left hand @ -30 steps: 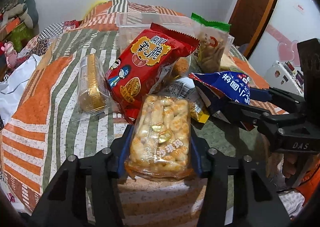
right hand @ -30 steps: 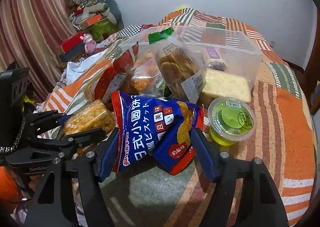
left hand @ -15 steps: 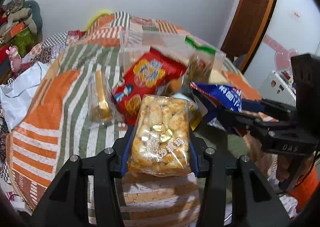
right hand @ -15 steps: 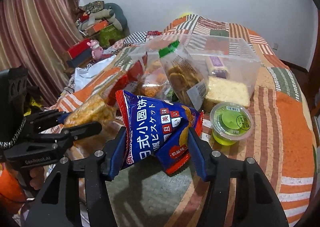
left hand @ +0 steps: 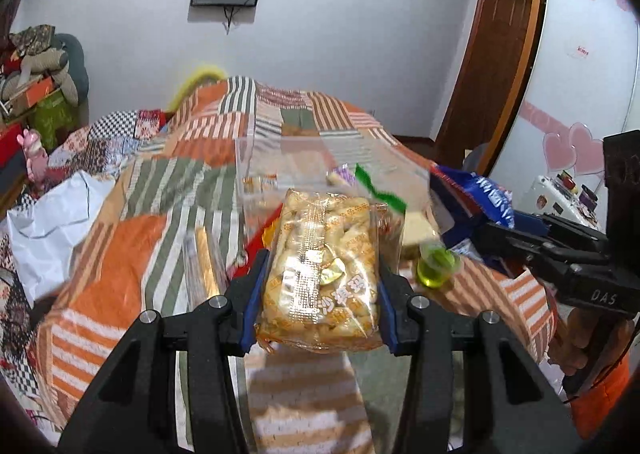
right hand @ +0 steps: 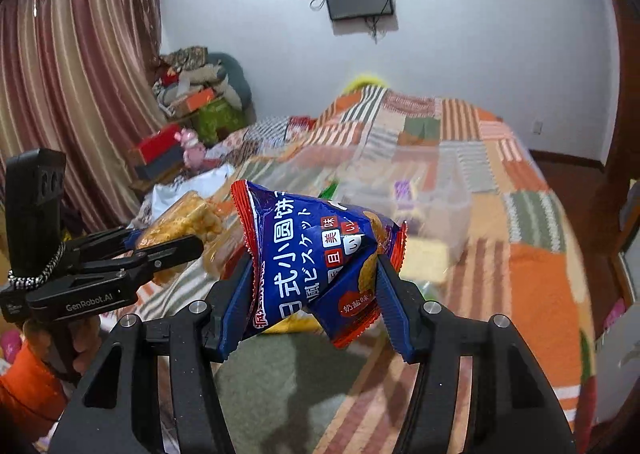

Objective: Organize snacks
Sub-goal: 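Lift both bags and carry them over the clear plastic box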

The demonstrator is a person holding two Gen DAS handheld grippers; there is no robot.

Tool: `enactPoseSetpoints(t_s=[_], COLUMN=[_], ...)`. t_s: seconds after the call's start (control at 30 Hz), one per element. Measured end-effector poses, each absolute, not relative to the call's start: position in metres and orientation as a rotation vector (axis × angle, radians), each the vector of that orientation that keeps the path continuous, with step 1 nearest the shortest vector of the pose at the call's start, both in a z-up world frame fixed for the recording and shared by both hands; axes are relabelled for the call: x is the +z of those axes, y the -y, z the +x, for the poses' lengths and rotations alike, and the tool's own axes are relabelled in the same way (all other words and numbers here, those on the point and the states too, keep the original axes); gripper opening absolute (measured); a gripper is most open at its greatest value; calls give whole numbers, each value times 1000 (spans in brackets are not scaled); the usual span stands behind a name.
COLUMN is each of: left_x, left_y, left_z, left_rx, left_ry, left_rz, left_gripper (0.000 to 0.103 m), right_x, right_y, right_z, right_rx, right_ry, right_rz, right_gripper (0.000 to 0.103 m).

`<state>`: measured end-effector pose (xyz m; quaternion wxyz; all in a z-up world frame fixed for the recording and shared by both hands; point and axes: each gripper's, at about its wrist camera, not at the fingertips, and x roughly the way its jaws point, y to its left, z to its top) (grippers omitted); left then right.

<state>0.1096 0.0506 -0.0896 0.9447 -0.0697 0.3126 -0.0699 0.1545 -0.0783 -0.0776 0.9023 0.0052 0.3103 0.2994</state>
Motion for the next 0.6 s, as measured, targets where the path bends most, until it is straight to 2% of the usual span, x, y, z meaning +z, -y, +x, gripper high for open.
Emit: enactPoseSetpoints(t_s=[0.3,0.6], left_x=[-73,-74], left_y=[-50,-43], left_z=[150,195], left_rx=[-138,-133], left_ry=[-583,-589], left_rz=[-142,-124], left_gripper=[47,47], right_x=[-56,-59], right_y=[90,84], right_z=[180,214], right_rx=[549,517], right_ry=[-553,-547], right_rz=[31,37], right_gripper=[55,55])
